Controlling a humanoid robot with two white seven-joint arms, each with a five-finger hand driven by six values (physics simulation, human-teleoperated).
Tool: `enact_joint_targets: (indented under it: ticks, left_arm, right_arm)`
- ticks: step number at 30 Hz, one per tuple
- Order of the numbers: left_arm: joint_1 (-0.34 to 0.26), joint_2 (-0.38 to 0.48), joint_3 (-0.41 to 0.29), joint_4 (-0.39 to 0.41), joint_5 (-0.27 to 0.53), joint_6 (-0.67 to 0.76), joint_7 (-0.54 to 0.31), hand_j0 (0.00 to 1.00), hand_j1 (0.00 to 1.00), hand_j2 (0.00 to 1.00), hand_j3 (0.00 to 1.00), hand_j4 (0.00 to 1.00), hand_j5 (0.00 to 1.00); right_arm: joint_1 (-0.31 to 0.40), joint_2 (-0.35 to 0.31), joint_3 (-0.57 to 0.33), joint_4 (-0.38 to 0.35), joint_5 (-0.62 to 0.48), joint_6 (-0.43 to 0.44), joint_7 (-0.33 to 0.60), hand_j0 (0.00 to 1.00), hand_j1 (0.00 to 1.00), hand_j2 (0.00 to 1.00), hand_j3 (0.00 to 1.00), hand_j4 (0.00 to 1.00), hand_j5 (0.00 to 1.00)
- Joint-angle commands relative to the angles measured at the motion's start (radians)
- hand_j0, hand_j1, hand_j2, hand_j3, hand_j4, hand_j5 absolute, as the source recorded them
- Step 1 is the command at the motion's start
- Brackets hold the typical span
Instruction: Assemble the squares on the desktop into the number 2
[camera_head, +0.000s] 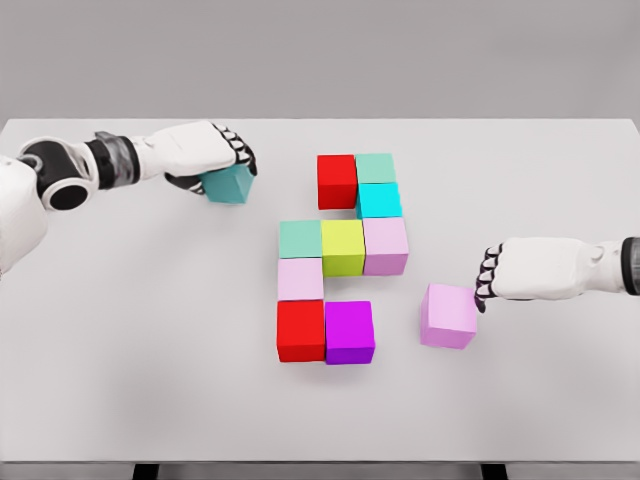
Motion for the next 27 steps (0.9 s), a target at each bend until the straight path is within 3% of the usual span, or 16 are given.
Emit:
enact_joint_targets:
  ticks: [1,15,19,24,27]
  left_arm:
    - [0.000,-0.027,0.001,0.031,0.005,0.001,-0.008,0.71,0.71,0.71,0.71,0.71,0.71]
    - [-0.034,-0.097,0.001,0.108,-0.012,0.001,-0.017,0.72,0.72,0.72,0.72,0.72,0.72]
    - [-0.035,-0.110,0.003,0.117,-0.013,0.001,-0.031,0.72,0.72,0.72,0.72,0.72,0.72]
    - [-0.040,-0.134,0.004,0.132,-0.023,0.001,-0.036,0.72,0.72,0.72,0.72,0.72,0.72]
    - [-0.040,-0.148,0.006,0.152,-0.024,0.001,-0.036,0.72,0.72,0.72,0.72,0.72,0.72]
  right_arm:
    - [0.000,0.006,0.007,-0.001,0.002,-0.001,0.000,0.61,0.61,0.61,0.61,0.61,0.61]
    - [0.000,-0.020,-0.002,0.003,-0.004,-0.001,-0.005,0.61,0.61,0.61,0.61,0.61,0.61]
    - [0.001,-0.040,-0.002,0.040,-0.013,-0.001,-0.017,0.61,0.61,0.61,0.61,0.61,0.61]
    - [0.000,-0.068,-0.002,0.040,-0.007,-0.001,-0.192,0.61,0.61,0.61,0.61,0.61,0.61]
    - [0.001,-0.066,0.004,0.054,-0.003,-0.001,-0.249,0.61,0.61,0.61,0.61,0.61,0.61]
